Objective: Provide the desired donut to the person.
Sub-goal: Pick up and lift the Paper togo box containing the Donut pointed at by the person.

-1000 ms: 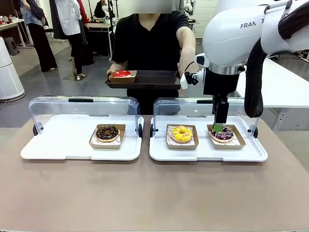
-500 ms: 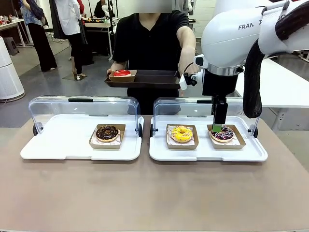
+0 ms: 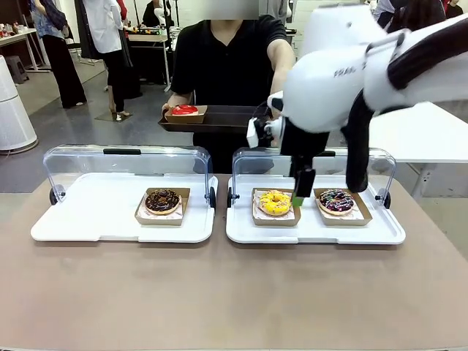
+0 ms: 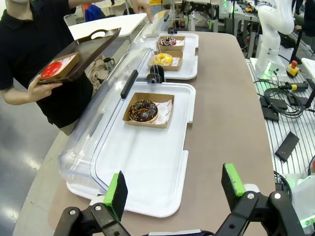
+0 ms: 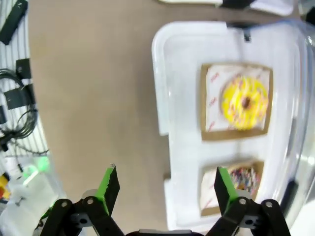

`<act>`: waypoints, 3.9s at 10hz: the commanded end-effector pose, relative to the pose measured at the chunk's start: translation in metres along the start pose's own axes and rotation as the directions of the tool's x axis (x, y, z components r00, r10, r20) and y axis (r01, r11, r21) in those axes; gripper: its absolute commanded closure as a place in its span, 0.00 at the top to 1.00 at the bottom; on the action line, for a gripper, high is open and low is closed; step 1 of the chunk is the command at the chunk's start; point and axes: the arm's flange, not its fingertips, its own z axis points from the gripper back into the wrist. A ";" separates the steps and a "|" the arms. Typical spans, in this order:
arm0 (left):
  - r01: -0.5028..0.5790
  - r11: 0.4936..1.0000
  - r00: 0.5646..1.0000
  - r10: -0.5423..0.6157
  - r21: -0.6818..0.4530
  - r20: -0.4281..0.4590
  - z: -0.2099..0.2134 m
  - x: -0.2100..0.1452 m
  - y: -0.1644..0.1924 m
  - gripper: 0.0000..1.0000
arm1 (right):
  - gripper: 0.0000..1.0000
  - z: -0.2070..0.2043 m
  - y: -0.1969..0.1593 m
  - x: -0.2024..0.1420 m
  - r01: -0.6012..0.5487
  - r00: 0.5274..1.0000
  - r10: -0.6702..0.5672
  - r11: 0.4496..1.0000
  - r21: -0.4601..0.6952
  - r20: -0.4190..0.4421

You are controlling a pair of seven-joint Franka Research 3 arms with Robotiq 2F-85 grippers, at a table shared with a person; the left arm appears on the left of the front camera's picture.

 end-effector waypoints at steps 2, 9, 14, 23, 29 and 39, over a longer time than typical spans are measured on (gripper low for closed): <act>0.003 1.000 1.000 -0.003 0.002 0.000 0.001 0.000 -0.002 1.00 | 1.00 -0.054 -0.020 0.021 -0.059 0.993 0.058 0.998 0.006 0.106; 0.003 1.000 1.000 -0.003 0.002 0.000 0.001 0.000 -0.002 1.00 | 1.00 -0.085 -0.026 0.034 -0.058 0.992 0.056 0.998 0.016 0.117; 0.003 1.000 1.000 -0.003 0.002 0.000 0.001 0.000 -0.002 1.00 | 1.00 -0.099 -0.040 0.048 -0.037 0.996 0.036 0.999 0.013 0.088; 0.003 1.000 1.000 -0.003 0.002 0.000 0.001 0.000 -0.002 1.00 | 1.00 -0.143 -0.072 0.054 0.033 0.999 -0.034 0.999 0.032 0.023; 0.003 1.000 1.000 -0.003 0.002 0.000 0.001 0.000 -0.002 1.00 | 1.00 -0.160 -0.072 0.054 0.023 1.000 -0.024 0.997 0.080 0.013; 0.003 1.000 1.000 -0.003 0.002 0.000 0.001 0.000 -0.002 1.00 | 0.00 -0.155 -0.070 0.060 -0.004 1.000 0.002 0.999 0.049 0.027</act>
